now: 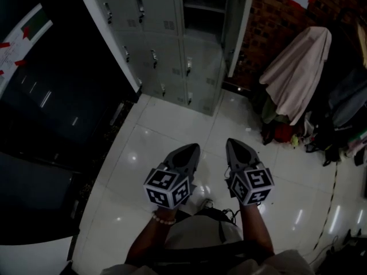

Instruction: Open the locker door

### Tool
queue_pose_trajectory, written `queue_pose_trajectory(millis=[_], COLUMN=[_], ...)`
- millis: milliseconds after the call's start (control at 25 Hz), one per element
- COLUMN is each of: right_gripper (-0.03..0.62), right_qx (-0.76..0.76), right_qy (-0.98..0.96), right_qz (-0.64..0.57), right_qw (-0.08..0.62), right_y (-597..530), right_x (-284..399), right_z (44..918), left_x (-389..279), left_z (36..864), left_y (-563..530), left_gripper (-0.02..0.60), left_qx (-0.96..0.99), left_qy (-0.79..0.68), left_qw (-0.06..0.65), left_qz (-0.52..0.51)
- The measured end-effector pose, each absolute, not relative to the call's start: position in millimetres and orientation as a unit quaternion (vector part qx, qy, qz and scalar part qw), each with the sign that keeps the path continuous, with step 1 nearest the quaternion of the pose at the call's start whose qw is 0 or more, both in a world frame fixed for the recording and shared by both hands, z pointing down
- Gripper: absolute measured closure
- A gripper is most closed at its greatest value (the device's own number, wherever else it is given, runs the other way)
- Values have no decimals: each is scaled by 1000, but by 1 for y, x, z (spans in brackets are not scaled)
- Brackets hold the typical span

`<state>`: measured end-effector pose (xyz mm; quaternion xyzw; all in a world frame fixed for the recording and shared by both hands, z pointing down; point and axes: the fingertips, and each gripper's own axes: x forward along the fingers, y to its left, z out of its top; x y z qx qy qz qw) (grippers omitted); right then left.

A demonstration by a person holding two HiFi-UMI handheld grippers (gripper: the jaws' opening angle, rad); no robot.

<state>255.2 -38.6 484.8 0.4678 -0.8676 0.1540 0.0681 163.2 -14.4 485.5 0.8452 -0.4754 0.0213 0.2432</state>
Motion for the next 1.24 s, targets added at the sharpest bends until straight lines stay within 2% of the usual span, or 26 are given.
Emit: queue_pose_trajectory(millis=[240,600,1240], right_gripper=[592,592,592], right_qx=[471,481,496], right_qy=[-869,-869,-862], right_qz=[144,95,77], right_qw=[57,60,70], right_y=[-13,6,7], right_x=[236,178,135], right_z=[470,434,421], left_x=[155,108,67], left_z=[478,458,441], left_y=[1,11,10], left_gripper=[589,589,589], left_qx=[858,872,883], left_qy=[-459,-442,-423], left_qw=[228,212,203], left_qz=[26,5,-14])
